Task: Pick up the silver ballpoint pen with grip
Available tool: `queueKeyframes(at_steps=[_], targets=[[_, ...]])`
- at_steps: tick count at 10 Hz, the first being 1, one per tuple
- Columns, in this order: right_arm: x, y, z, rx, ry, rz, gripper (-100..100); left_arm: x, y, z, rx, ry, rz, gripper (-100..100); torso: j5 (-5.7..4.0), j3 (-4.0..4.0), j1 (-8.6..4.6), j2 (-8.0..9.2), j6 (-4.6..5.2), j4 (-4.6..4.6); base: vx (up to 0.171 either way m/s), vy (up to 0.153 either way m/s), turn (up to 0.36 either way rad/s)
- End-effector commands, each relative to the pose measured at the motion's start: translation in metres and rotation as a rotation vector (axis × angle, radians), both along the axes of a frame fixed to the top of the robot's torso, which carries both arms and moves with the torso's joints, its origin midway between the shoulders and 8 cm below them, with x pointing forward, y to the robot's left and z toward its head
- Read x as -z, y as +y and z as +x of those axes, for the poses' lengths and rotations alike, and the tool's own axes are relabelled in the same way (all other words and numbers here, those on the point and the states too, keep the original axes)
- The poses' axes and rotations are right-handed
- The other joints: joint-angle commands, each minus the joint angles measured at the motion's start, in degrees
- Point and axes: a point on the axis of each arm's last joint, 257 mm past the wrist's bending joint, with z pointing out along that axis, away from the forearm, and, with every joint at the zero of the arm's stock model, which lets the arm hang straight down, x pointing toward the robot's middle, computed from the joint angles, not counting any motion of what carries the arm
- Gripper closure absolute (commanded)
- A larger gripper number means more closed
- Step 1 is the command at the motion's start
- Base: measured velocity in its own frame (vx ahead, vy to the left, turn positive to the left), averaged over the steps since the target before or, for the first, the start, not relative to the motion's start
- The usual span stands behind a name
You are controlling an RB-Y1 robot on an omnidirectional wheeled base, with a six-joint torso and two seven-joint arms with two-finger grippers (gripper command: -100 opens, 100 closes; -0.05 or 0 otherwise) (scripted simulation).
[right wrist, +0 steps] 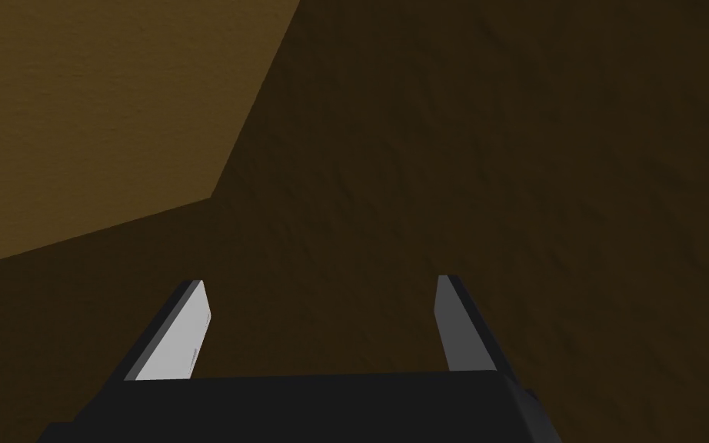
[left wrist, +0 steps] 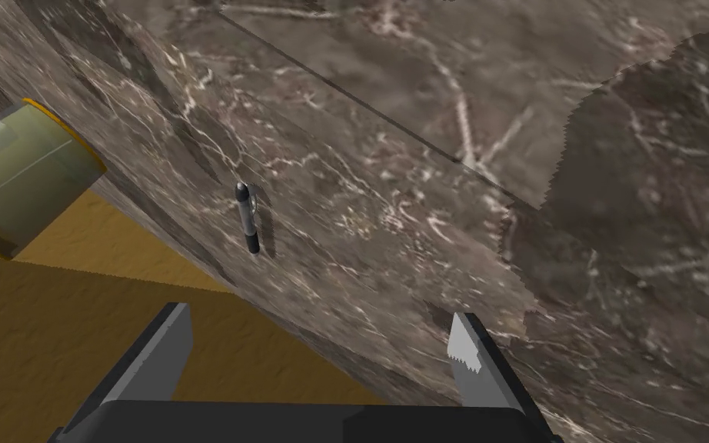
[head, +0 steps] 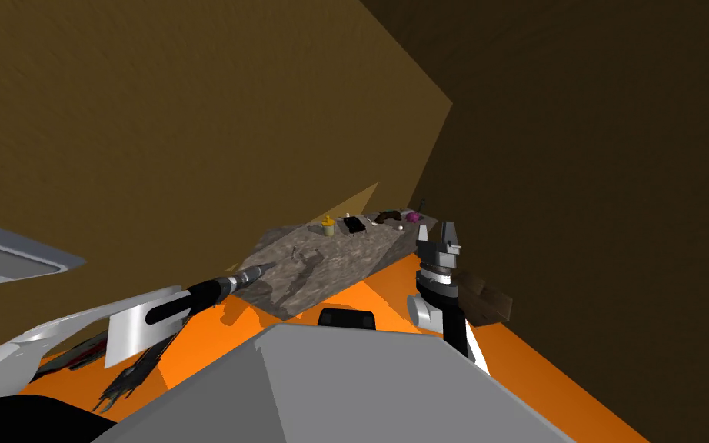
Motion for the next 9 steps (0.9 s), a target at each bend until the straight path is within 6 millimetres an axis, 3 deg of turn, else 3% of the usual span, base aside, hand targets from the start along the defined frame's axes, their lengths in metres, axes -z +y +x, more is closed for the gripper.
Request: queueKeyframes(at_steps=[1,5,6,9], targets=[[0.0,0.0,0.0,0.0,0.0,0.0,0,0.007,0.017,-0.008,-0.013,0.05,0.034,-100,0.0,0.0,0.0,0.0,0.0,0.0,0.057,-0.037,-0.186],[0.0,0.0,0.0,0.0,0.0,0.0,0,0.018,0.058,-0.037,-0.047,0.166,0.114,-100,-0.02,-0.05,-0.1,-0.08,0.02,-0.02,0.07,-0.047,-0.193],[0.0,0.0,0.0,0.0,0.0,0.0,0,0.016,0.059,-0.036,-0.042,0.168,0.12,-100,-0.03,-0.08,-0.15,-0.13,0.03,-0.03,0.073,-0.04,-0.086],[0.0,0.0,0.0,0.0,0.0,0.0,0,0.023,0.093,-0.065,-0.069,0.269,0.187,-100,-0.03,-0.09,-0.1,-0.16,0.01,-0.04,0.095,-0.047,-0.179]])
